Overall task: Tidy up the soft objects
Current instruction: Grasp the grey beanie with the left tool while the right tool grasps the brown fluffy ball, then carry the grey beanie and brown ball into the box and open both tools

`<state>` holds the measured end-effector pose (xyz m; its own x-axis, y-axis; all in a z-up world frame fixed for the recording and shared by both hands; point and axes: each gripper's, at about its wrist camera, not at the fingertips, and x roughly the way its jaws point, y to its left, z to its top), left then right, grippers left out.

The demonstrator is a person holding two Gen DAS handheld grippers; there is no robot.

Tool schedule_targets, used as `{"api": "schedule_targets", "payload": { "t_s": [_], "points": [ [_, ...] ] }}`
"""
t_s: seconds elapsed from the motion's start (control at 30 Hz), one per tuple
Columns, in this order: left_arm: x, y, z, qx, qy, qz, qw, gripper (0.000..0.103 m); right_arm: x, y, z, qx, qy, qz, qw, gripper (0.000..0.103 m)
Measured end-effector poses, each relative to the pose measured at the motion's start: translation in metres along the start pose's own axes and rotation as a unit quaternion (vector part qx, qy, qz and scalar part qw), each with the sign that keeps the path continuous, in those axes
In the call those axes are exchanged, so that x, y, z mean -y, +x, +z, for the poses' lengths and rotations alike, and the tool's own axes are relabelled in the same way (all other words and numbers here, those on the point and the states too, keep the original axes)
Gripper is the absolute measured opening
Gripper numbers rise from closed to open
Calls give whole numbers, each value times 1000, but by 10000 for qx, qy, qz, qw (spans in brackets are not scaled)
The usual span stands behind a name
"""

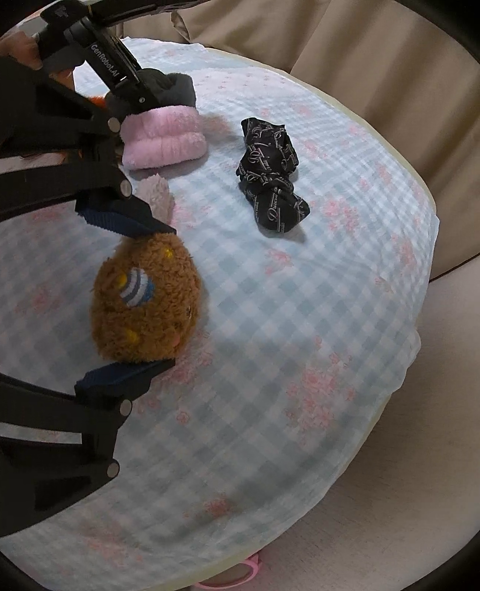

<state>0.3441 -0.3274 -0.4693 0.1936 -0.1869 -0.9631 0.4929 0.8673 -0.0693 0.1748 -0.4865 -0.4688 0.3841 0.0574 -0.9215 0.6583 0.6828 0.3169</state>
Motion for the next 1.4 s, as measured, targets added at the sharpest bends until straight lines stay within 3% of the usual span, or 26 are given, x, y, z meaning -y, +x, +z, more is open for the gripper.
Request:
{"api": "schedule_targets", "payload": {
  "t_s": [0.43, 0.73, 1.03, 1.4],
  "points": [
    [-3, -25, -6, 117, -149, -71, 9998, 62, -4, -12, 0, 71, -58, 100, 9999, 53],
    [-1, -68, -9, 352, -217, -80, 9991, 62, -16, -52, 1, 347, -195, 174, 9991, 52],
    [-6, -165, -27, 876, -417, -93, 9952, 62, -51, -142, -5, 847, -748, 349, 9930, 52],
    [-60, -307, -103, 1536, -922, 99, 9838, 62, -130, -243, -59, 1245, -1715, 798, 9740, 52]
  ]
}}
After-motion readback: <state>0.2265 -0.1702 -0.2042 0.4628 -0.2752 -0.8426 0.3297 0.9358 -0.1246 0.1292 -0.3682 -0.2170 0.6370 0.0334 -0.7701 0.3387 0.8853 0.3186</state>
